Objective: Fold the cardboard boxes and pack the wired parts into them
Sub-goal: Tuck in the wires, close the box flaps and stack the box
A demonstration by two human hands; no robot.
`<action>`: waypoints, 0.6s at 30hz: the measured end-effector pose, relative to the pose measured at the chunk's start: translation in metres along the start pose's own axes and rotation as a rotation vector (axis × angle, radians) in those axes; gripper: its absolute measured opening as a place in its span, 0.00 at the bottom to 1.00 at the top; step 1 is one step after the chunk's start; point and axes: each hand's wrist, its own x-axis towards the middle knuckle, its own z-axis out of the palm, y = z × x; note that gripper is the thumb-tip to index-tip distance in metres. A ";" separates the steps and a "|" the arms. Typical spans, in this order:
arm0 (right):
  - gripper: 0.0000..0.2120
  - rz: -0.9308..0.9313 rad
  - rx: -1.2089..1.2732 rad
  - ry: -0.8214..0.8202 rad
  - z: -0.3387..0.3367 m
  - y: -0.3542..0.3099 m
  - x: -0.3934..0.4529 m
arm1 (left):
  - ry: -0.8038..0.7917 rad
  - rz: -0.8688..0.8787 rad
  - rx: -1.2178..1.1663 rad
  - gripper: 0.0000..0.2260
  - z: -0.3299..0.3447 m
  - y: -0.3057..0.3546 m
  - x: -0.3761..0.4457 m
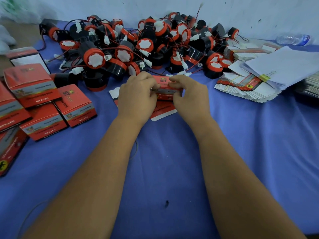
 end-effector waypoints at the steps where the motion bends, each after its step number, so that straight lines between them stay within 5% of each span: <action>1: 0.23 0.007 -0.016 -0.008 0.000 0.000 0.000 | -0.008 -0.004 0.022 0.07 0.000 0.001 0.000; 6: 0.27 0.014 -0.010 -0.051 -0.002 -0.002 -0.008 | -0.058 -0.006 0.118 0.09 0.000 0.009 -0.003; 13: 0.33 0.221 0.539 0.031 -0.004 0.006 -0.005 | -0.115 -0.023 0.107 0.24 0.002 0.007 -0.006; 18: 0.42 0.279 0.563 -0.200 -0.002 0.014 0.004 | -0.118 -0.046 -0.059 0.20 0.005 0.005 -0.005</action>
